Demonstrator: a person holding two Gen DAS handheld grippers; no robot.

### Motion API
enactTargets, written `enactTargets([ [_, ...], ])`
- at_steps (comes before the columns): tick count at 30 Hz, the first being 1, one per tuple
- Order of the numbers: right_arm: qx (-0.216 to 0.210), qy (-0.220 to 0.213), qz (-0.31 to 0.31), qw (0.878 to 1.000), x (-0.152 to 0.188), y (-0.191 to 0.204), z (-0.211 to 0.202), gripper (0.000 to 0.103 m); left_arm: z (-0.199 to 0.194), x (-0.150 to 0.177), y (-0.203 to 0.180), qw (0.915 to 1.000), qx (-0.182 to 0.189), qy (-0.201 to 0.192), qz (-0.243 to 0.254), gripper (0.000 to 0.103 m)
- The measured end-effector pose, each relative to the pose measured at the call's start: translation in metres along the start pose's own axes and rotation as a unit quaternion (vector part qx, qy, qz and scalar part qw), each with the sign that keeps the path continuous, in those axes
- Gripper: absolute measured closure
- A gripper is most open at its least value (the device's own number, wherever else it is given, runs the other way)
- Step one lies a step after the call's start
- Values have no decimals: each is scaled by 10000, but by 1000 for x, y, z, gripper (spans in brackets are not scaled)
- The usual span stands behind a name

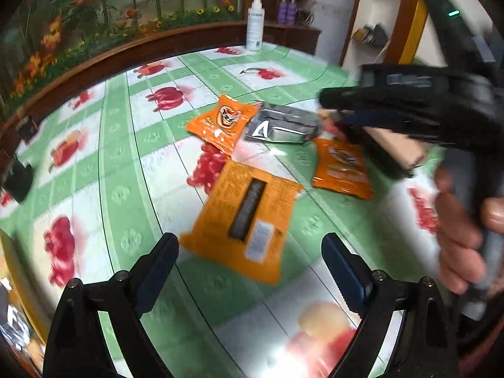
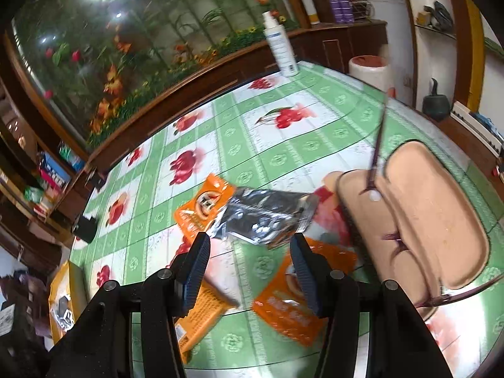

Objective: Organize snacks
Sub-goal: 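Grasp the orange biscuit pack with the left tool while the right tool grasps orange candy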

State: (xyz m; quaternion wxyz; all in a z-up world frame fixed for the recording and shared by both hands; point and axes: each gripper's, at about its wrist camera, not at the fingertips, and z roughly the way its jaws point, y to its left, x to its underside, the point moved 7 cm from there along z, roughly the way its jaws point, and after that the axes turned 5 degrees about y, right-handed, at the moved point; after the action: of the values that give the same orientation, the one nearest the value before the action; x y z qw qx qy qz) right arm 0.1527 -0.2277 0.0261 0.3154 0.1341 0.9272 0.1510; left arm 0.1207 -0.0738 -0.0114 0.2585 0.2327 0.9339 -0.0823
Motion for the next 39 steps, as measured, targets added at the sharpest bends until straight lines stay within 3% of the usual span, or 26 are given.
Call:
enactTargets([
  [4,84,29,73,9999,-2,-9,-2,46,25,-10,-1,9994,-198,278,107,12],
  [9,347,168,135,9992,1,-20,1,45,50,-13,0,9985,-435,343,36,11],
  [12,519,281,84,9982,4,-21,5,40,50,-14,6,9989,-330,169,-277,15],
  [13,579,332,105,9977,5,-23,7,38,48,-14,9,9986,-419,106,-305,25],
  [15,666,406,148,9968,7,-25,9,37,46,-13,14,9981,-476,83,-373,32],
  [19,953,532,147,9939,13,-28,15,37,39,-4,39,9949,-633,81,-781,33],
  [26,1045,1127,219,9879,29,-32,41,35,24,18,69,9890,-713,191,-1280,33],
  [30,1256,1016,-173,9867,34,-17,47,33,24,18,69,9894,-765,179,-1220,33],
  [33,1075,1030,-738,9861,43,11,55,32,25,18,68,9899,-810,165,-1151,33],
  [39,1464,900,-1428,9747,55,30,62,27,25,18,69,9901,-801,142,-1144,33],
])
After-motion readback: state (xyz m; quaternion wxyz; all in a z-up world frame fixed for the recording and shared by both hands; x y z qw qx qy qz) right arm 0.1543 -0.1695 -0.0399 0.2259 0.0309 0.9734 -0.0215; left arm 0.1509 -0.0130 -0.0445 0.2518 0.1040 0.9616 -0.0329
